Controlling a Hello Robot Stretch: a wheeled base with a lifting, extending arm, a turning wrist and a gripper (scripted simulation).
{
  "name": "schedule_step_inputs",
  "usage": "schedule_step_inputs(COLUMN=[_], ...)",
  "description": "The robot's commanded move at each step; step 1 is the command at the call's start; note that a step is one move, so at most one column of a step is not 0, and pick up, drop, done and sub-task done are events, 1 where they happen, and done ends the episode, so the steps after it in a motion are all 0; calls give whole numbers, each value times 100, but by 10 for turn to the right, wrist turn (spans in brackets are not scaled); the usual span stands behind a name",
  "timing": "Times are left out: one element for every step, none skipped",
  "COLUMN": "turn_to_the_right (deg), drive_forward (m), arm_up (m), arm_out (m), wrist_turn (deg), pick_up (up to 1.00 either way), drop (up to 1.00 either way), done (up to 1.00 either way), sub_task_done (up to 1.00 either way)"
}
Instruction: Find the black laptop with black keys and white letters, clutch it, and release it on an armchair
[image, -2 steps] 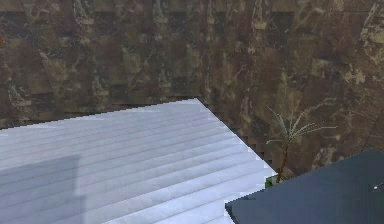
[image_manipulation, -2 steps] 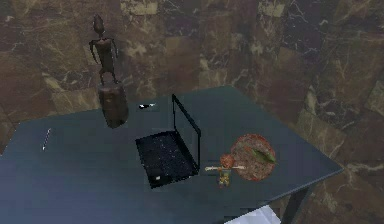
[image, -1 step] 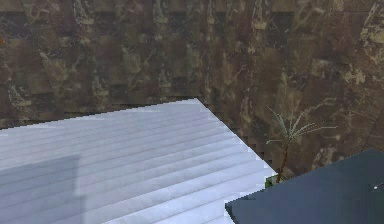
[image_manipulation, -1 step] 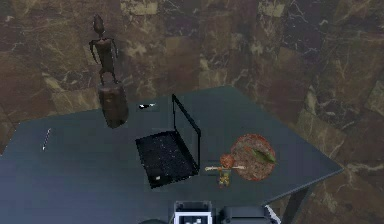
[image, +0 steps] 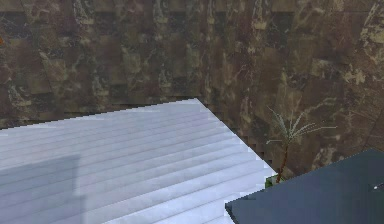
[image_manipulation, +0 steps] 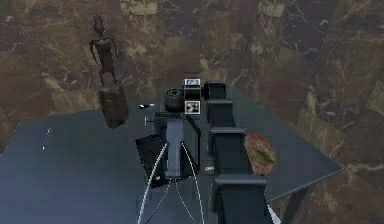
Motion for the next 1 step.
schedule_step_inputs(turn_to_the_right=[0], drive_forward=[0], arm_up=[0], arm_out=[0], wrist_turn=[450], pick_up=[0], drop=[0], done=[0], sub_task_done=[0])
